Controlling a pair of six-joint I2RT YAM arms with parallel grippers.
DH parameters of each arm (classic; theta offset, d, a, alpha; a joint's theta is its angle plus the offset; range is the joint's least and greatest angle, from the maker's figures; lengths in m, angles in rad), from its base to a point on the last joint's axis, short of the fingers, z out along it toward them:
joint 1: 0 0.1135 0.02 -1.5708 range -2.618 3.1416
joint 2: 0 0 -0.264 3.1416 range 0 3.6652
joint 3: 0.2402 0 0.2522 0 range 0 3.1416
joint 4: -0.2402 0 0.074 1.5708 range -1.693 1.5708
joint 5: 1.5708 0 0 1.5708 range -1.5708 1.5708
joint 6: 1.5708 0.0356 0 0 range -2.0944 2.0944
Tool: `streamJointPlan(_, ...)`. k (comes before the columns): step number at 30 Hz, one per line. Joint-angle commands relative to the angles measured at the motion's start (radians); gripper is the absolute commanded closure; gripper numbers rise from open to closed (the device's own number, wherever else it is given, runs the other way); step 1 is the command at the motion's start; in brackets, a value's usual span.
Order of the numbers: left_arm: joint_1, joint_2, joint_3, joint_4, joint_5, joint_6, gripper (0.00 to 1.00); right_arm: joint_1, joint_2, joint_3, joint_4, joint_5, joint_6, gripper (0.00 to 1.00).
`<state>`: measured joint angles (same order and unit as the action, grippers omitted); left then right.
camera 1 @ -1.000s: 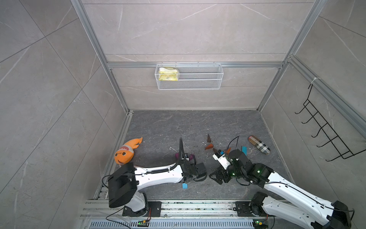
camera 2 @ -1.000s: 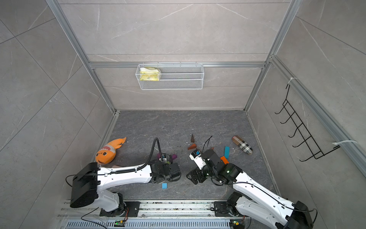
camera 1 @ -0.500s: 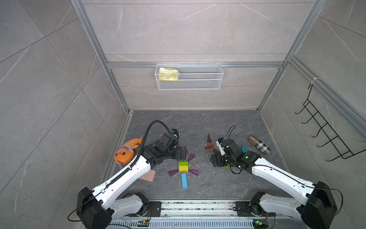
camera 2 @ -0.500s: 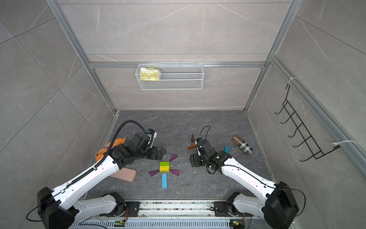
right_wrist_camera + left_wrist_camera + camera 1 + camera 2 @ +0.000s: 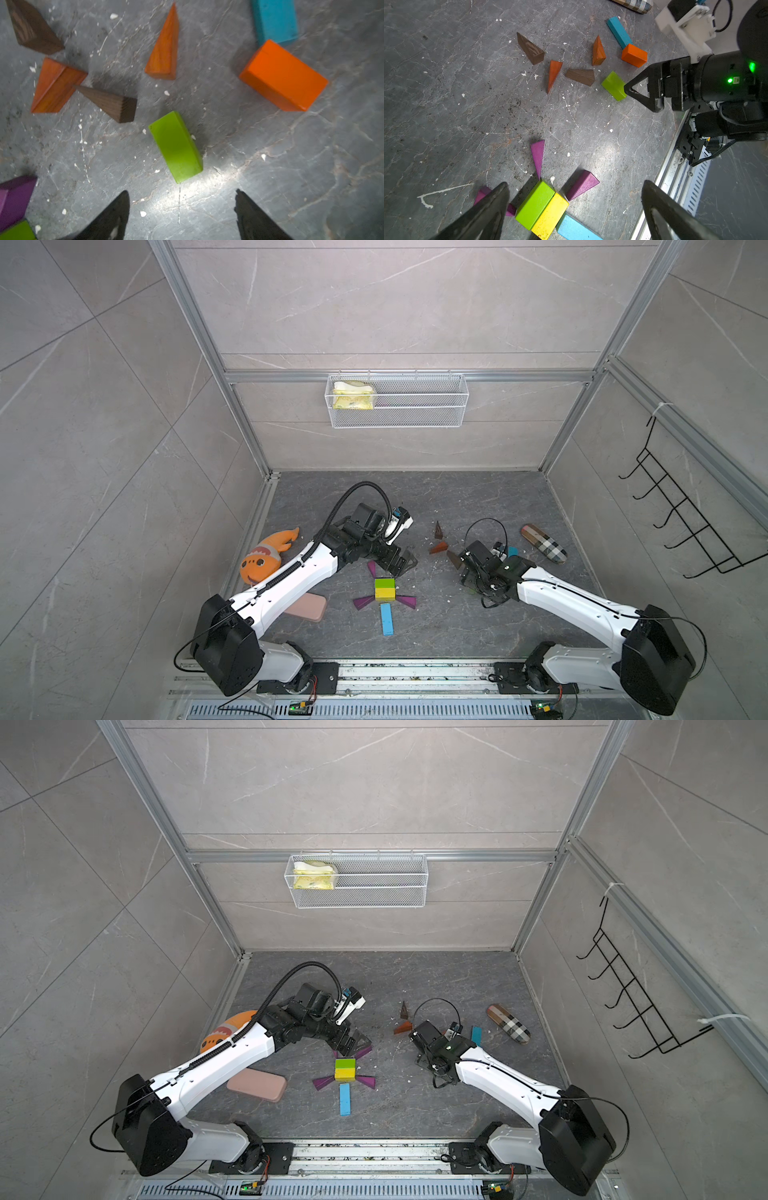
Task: Assemble a small pinwheel with building blocks
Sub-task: Pick up the building block from the center of the board.
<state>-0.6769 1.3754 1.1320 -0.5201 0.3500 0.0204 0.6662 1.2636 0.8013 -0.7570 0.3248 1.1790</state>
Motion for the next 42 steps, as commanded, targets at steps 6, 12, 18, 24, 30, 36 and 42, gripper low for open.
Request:
streamJointPlan(6, 0.006, -0.057, -0.019, 0.055, 0.028, 0.032, 0.0, -0.006, 0.098, 0.144, -0.216, 0.068, 0.362, 0.14)
streamJointPlan(12, 0.007, -0.061, -0.023, 0.049, 0.045, 0.029, 0.0, -0.014, 0.168, 0.209, -0.227, 0.058, 0.459, 0.13)
streamJointPlan(18, 0.004, -0.075, -0.032, 0.052, 0.095, 0.036, 0.0, -0.036, 0.208, 0.169, -0.141, -0.04, 0.499, 0.11)
streamJointPlan(24, 0.003, -0.08, -0.038, 0.056, 0.099, 0.033, 0.0, -0.045, 0.28, 0.142, -0.071, -0.067, 0.498, 0.12)
streamJointPlan(30, 0.0, -0.076, -0.039, 0.065, 0.105, 0.03, 0.0, -0.073, 0.312, 0.143, -0.047, -0.044, 0.475, 0.12)
streamJointPlan(36, 0.0, -0.07, -0.038, 0.061, 0.108, 0.03, 0.0, -0.11, 0.345, 0.118, 0.004, -0.087, 0.473, 0.12)
streamJointPlan(42, -0.001, -0.065, -0.041, 0.068, 0.122, 0.027, 0.0, -0.121, 0.375, 0.122, 0.017, -0.111, 0.478, 0.13)
